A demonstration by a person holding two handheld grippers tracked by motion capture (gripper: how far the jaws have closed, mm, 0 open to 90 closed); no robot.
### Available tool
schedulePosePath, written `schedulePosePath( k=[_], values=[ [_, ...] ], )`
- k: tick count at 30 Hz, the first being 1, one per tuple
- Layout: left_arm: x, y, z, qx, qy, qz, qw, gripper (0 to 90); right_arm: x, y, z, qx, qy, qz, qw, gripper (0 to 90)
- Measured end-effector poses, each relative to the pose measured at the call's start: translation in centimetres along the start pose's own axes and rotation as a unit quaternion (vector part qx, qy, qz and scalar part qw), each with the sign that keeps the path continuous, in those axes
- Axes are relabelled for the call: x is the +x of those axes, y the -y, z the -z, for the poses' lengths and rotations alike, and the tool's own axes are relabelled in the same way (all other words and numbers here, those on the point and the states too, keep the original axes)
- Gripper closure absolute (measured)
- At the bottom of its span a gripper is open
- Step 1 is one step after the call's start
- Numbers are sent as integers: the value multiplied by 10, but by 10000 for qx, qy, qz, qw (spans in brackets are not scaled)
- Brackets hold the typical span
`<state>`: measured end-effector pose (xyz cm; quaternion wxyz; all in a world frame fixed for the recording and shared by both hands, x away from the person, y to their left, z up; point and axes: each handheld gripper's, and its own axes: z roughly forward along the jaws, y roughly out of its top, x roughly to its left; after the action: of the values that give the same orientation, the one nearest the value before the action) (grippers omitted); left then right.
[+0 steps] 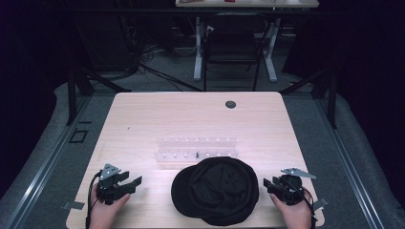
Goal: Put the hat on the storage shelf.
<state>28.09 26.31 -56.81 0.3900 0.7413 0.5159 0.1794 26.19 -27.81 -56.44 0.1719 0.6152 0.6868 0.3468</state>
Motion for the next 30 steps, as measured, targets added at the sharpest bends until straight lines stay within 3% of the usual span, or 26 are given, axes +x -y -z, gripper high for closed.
schedulePosePath(
  k=[10,14,17,21,24,28,30],
  values=[
    [-3,-2,1,-134,48,14,9999,399,5,-2,0,17,86,22,10000,537],
    [-2,-2,0,-95,57,38,9999,398,7,-5,3,-108,-98,-26,9999,502],
    [-2,-3,1,-107,34,7,9999,399,9,-9,6,-230,46,47,9997,446],
    [-2,-3,2,-87,-11,-5,10000,401,9,-10,11,-382,-285,-143,9988,427],
    [-2,-3,3,-104,5,24,9999,401,10,-6,14,-513,-321,-94,9981,418],
    [-2,-3,2,-113,17,61,9999,400,7,-4,17,-775,-600,-583,9935,410],
    [-3,-4,3,-101,-6,42,9999,400,6,-2,18,-947,-892,-967,9868,410]
  ],
)
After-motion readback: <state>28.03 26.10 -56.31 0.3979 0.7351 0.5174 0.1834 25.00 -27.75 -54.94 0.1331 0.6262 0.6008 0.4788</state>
